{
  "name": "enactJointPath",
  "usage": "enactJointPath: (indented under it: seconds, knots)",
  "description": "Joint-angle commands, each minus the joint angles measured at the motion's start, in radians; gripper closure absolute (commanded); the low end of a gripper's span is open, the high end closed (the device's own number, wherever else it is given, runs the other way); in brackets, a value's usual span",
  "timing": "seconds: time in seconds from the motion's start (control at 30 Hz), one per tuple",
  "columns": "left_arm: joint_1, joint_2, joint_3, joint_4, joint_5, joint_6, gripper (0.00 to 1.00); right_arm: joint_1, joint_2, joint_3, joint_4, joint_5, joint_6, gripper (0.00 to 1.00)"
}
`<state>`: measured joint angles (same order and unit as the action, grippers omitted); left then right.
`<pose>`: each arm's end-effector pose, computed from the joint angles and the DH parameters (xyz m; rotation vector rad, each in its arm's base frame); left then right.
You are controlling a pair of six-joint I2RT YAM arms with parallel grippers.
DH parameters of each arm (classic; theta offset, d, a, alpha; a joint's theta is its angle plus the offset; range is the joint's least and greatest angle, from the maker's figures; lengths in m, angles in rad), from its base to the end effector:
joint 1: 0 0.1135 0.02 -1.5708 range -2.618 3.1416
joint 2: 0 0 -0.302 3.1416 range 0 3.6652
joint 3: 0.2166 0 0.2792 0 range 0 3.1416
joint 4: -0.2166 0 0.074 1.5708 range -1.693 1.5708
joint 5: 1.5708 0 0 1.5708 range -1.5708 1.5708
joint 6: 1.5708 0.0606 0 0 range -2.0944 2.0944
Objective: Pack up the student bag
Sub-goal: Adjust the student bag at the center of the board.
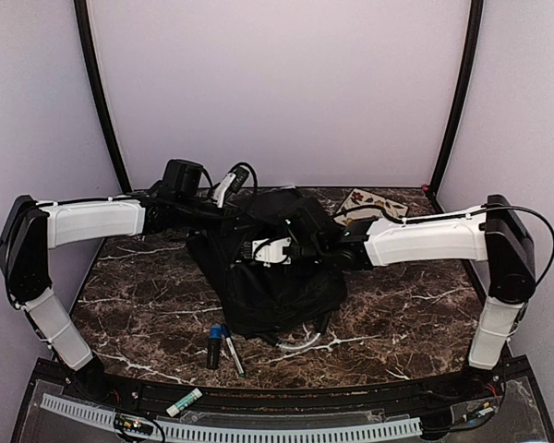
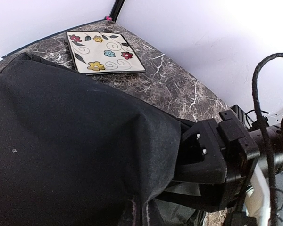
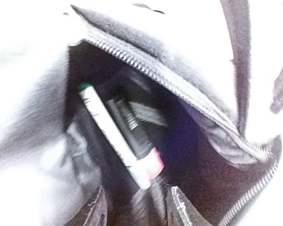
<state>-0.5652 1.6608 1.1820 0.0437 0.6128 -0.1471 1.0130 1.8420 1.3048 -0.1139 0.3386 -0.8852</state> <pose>0.3435 -0.2591 0.2898 0.8266 1.9111 -1.0592 0.2660 0.3883 0.2370 -1.6705 1.4247 -0.3040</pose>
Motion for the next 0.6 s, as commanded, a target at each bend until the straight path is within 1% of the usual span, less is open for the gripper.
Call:
enactJointPath:
  seconds: [0.0, 0.13, 0.23, 0.3, 0.4, 0.47, 0.57]
  knots:
    - [0.005, -0.021, 0.031, 0.138, 0.074, -0.034, 1.00, 0.004, -0.056, 0.023, -0.218, -0.171, 0.188, 0.56]
    - [0.005, 0.010, 0.029, 0.152, 0.092, -0.061, 1.00, 0.004, -0.111, -0.025, -0.330, -0.343, 0.222, 0.56]
    - [0.005, 0.029, 0.028, 0.155, 0.092, -0.069, 1.00, 0.004, -0.139, -0.080, -0.377, -0.378, 0.232, 0.58]
    - [0.004, 0.045, 0.031, 0.151, 0.087, -0.076, 1.00, 0.002, -0.161, -0.129, -0.373, -0.348, 0.234, 0.60]
    - [0.001, 0.078, 0.032, 0.159, 0.095, -0.097, 1.00, -0.023, -0.180, -0.202, -0.315, -0.281, 0.238, 0.61]
    - [0.000, 0.104, 0.038, 0.167, 0.092, -0.114, 1.00, -0.077, -0.170, -0.212, -0.273, -0.252, 0.251, 0.62]
    - [-0.002, 0.149, 0.047, 0.193, 0.080, -0.151, 1.00, -0.193, -0.103, -0.163, -0.251, -0.239, 0.274, 0.64]
